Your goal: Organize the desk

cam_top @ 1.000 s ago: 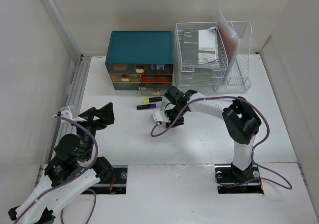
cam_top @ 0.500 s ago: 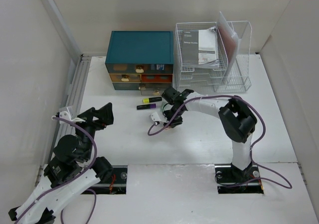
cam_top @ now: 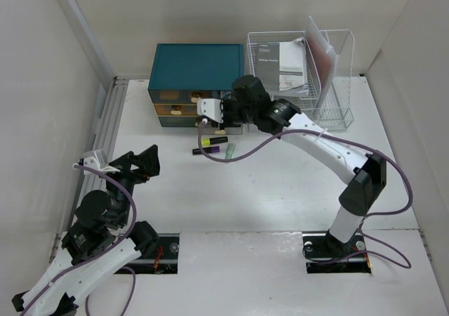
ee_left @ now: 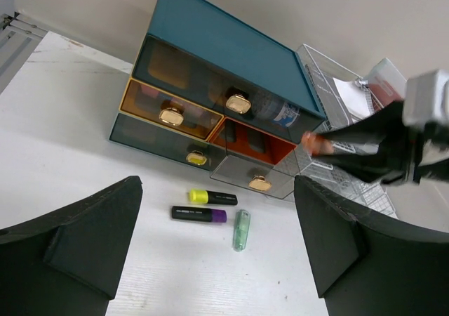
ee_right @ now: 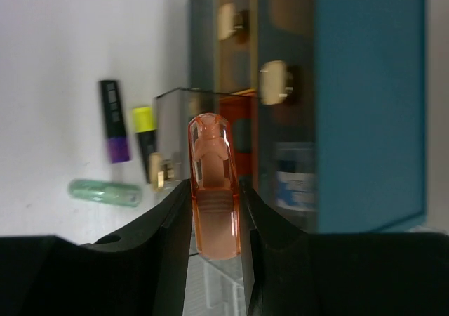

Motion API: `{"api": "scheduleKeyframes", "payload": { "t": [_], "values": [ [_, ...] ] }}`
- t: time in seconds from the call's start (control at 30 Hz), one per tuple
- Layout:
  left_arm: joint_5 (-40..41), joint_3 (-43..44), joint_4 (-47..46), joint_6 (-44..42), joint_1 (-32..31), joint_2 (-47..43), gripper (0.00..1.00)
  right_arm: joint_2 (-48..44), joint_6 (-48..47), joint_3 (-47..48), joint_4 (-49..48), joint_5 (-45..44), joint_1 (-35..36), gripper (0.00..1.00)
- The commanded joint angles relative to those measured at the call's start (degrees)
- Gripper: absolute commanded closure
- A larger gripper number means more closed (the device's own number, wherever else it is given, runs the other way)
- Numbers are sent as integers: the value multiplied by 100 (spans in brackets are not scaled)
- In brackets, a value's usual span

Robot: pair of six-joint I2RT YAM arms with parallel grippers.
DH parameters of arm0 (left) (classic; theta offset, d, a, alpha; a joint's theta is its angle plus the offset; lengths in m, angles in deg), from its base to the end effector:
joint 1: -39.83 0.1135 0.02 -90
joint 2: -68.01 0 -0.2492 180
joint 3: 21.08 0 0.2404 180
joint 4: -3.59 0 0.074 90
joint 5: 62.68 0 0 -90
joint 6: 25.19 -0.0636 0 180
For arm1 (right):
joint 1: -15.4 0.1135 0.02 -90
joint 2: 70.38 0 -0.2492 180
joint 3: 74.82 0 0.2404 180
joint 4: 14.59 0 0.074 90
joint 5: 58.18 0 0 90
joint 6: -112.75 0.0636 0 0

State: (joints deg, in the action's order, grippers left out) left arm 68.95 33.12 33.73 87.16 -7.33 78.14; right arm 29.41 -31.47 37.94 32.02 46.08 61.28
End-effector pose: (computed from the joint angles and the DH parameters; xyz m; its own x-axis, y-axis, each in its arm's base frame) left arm 0.0754 -0.0192 0.3538 0.1097 -0.5363 -0.8369 0.1637 0.8402 -0.5170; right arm 0.2739 0.3049 0.3379 0.4548 -0.6605 -0.5975 -0.8031 -0.0142 -0.5956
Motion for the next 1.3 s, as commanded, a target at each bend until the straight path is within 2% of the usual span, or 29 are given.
{"api": "scheduleKeyframes", "payload": {
  "t": [0.0,0.1,0.4,0.5,0.53,0.77,0.83,0.9,0.93,0.97,1.0,1.1,1.17,1.27],
  "values": [
    [-32,24,-180,-46,-4,-64,12,180,499,259,-747,-783,52,92],
    [-84,24,-180,-46,-4,-64,12,497,500,479,-747,-1267,52,92],
    [-85,24,-180,-46,-4,-64,12,1262,500,761,-1028,-1987,52,90],
    [-85,24,-180,-46,-4,-64,12,1421,500,883,-1098,-2129,52,68],
    [-85,24,-180,-46,-4,-64,12,1421,500,884,-1098,-2129,52,57],
    [-85,24,-180,-46,-4,-64,12,885,763,506,-1204,-1664,52,43],
    [-85,24,-180,-46,-4,-64,12,578,763,287,-1204,-1400,52,43],
    [-85,24,-180,-46,-4,-64,12,350,370,-81,-829,-603,52,45],
    [-85,24,-180,-46,-4,-64,12,157,-389,-214,-573,-226,52,45],
    [-85,24,-180,-46,-4,-64,12,85,-762,-363,-362,352,52,46],
    [-85,24,-180,-46,-4,-64,12,24,-1036,-530,-229,541,52,48],
    [-85,24,-180,-46,-4,-117,12,23,-2424,-979,482,937,52,49],
    [-85,24,-180,-46,-4,-117,12,198,-2969,-1103,747,938,52,49],
    [-85,24,-180,-46,-4,-117,12,409,-3243,-1103,887,816,52,50]
  ]
}}
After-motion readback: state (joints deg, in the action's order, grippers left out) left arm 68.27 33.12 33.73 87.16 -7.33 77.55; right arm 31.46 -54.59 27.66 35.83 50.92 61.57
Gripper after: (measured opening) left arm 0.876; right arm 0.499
